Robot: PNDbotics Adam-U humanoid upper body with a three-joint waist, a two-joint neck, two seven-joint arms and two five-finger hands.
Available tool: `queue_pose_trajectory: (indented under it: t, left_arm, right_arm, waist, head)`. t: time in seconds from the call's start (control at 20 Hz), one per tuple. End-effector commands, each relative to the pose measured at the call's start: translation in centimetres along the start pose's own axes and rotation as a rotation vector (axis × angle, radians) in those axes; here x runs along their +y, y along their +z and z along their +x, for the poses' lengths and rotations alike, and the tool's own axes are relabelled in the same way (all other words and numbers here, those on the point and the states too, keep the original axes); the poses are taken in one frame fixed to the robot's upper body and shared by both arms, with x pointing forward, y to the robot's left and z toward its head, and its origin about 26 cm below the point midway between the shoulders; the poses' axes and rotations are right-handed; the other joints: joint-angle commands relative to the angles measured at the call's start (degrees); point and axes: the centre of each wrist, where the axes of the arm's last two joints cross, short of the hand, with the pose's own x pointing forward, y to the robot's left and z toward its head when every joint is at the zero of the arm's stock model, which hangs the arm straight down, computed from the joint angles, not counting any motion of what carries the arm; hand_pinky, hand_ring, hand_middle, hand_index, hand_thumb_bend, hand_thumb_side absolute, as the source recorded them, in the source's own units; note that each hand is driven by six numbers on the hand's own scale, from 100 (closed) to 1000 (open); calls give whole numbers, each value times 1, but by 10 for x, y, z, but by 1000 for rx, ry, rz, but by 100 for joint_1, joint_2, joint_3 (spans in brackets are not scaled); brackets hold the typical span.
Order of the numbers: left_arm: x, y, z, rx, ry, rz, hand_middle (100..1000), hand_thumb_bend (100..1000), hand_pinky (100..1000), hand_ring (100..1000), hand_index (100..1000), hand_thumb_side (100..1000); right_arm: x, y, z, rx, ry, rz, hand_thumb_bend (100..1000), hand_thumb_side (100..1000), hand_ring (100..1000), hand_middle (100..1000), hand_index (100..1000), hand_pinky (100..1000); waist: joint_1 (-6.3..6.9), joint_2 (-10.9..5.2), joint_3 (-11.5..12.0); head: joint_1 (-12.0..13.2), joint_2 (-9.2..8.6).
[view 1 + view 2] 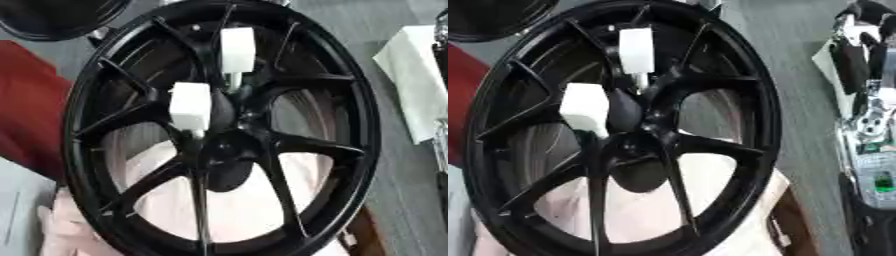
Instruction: Pull the pin out of the wheel hub.
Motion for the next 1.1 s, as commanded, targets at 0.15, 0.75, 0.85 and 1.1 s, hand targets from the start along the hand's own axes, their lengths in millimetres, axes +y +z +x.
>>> queue_pose_trajectory:
  t: [0.15,0.75,0.85,1.1]
  left_arm:
    - [7,-10,20,-61,-112,-60,531,100,621,613,785,611]
    - [29,-69,81,-239,-531,-448,528,100,656,619,786,331]
    - [29,-83,95,-270,-633,-547,551,100,680,644,790,265]
    - [18,-116,118,-306,-847,-836,604,100,718,692,807,248]
  right_arm:
    - [-6,2,7,-41,19,-5,100,585,1000,718,797,924]
    - [-21,8,3,-39,76,19,100,570,1000,716,796,917]
    - [-23,9,2,-38,85,23,100,569,1000,715,796,917]
    - [-25,11,0,-21,80,38,100,577,1000,714,795,916]
  waist:
    - [-84,-209,-6]
    - [-69,-442,-156]
    - [-44,-468,-173]
    - [41,-473,-159]
  head:
    - [-11,-10]
    - [-300,28]
    - [-328,27]
    - [-356,13]
